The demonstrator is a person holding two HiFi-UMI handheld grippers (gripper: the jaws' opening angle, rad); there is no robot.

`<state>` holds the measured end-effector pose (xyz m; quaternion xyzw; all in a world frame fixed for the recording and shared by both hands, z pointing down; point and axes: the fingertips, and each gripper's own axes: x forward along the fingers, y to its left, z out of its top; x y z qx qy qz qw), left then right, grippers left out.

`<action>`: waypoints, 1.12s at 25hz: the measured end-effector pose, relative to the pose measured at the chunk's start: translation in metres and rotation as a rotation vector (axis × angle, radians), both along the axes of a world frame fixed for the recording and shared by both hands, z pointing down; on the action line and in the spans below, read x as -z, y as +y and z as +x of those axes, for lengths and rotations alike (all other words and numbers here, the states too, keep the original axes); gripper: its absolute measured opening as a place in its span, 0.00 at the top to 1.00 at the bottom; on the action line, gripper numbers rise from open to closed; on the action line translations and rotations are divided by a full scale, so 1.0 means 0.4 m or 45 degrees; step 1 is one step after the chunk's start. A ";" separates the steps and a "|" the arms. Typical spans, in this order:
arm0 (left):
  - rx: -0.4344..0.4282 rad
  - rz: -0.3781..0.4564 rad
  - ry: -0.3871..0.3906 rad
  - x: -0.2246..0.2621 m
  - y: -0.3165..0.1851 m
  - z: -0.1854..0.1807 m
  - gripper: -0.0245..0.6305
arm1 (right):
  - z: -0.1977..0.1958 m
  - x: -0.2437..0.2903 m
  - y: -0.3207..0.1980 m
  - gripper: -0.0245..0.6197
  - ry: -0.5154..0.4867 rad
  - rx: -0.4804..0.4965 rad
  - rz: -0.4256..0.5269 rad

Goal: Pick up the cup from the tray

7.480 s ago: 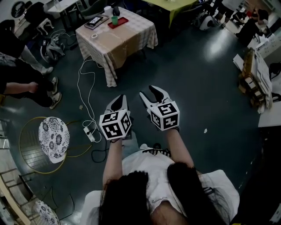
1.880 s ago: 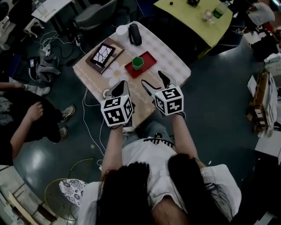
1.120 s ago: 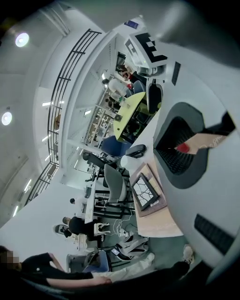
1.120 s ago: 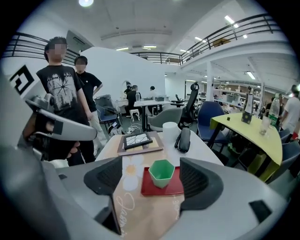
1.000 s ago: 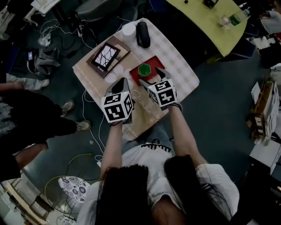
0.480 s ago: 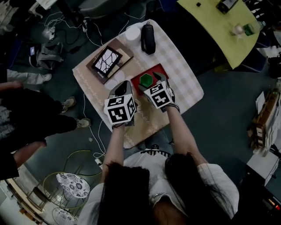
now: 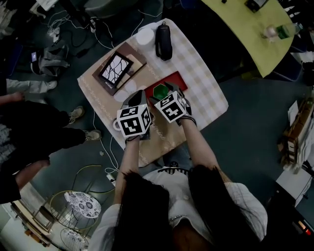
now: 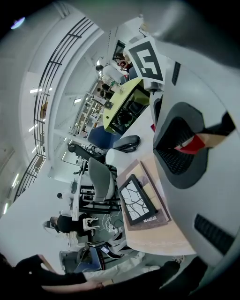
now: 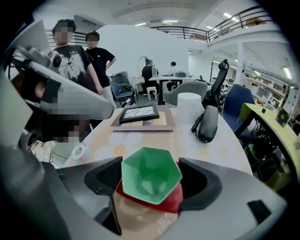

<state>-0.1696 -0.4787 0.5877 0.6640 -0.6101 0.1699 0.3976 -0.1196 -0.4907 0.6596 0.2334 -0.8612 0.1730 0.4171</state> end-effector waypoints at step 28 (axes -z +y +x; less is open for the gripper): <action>-0.154 0.019 0.026 0.005 -0.001 0.140 0.96 | 0.180 0.037 -0.015 0.40 0.027 -0.217 0.027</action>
